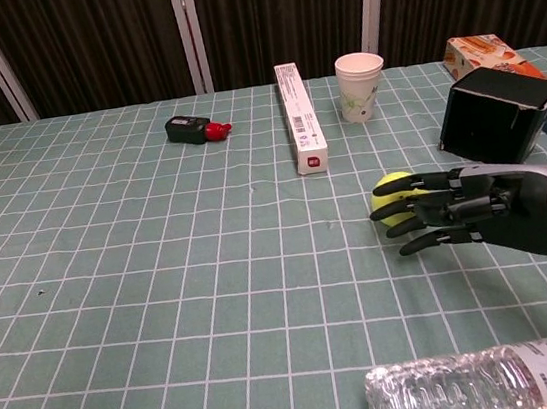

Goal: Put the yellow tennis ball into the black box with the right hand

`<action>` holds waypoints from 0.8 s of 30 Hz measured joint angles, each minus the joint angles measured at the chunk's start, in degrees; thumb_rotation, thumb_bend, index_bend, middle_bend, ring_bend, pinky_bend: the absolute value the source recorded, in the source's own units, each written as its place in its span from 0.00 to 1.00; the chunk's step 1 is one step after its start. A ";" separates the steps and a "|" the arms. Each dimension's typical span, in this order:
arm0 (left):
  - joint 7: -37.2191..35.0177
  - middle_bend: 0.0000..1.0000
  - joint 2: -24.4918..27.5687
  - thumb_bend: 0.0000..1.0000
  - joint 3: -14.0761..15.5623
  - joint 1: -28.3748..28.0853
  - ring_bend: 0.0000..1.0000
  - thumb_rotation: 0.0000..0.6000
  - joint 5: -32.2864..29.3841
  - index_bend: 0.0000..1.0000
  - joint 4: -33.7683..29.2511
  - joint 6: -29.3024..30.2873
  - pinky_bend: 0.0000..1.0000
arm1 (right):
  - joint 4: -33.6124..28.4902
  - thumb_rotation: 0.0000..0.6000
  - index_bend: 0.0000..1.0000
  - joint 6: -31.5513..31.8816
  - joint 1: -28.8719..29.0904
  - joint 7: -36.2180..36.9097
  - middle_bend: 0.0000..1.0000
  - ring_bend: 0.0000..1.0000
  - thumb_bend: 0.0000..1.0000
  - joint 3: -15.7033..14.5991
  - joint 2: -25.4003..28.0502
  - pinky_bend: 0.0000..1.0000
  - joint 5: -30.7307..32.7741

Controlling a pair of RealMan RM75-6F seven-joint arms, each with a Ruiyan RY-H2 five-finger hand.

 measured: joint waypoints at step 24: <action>1.20 0.00 -0.87 0.12 -0.62 -1.07 0.00 1.00 -2.47 0.00 0.63 -1.97 0.01 | 6.54 1.00 0.00 -0.30 1.58 17.12 0.08 0.09 0.68 1.04 -2.41 0.09 -6.28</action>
